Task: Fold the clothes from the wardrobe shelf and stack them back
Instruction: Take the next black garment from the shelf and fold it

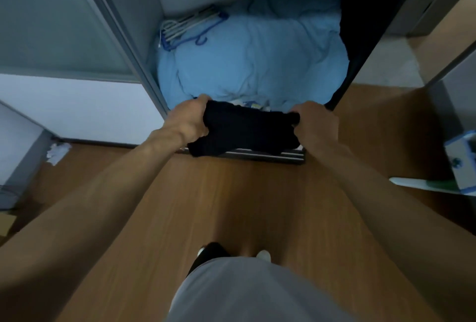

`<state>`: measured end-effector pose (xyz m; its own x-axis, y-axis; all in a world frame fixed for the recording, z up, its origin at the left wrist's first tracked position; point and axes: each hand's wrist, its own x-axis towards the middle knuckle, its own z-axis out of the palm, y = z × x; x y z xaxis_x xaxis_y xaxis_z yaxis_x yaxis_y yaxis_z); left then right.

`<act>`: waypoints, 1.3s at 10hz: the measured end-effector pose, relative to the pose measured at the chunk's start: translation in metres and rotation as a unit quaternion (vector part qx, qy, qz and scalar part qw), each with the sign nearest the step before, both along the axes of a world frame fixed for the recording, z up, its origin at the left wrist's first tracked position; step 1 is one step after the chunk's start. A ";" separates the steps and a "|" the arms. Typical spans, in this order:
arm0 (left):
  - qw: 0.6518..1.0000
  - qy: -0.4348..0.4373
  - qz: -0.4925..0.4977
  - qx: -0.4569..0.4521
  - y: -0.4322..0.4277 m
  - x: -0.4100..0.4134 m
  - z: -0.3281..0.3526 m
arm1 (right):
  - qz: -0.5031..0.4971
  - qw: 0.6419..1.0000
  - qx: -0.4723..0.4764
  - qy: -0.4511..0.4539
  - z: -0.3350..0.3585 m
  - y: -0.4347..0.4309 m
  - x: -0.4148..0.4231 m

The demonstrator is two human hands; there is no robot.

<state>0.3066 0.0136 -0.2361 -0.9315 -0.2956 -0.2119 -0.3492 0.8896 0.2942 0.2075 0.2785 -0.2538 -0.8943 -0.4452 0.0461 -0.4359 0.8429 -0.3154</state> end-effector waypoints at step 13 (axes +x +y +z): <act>0.792 0.587 0.157 0.053 -0.359 -0.297 0.181 | 0.096 0.431 -0.733 -0.518 0.252 -0.509 -0.405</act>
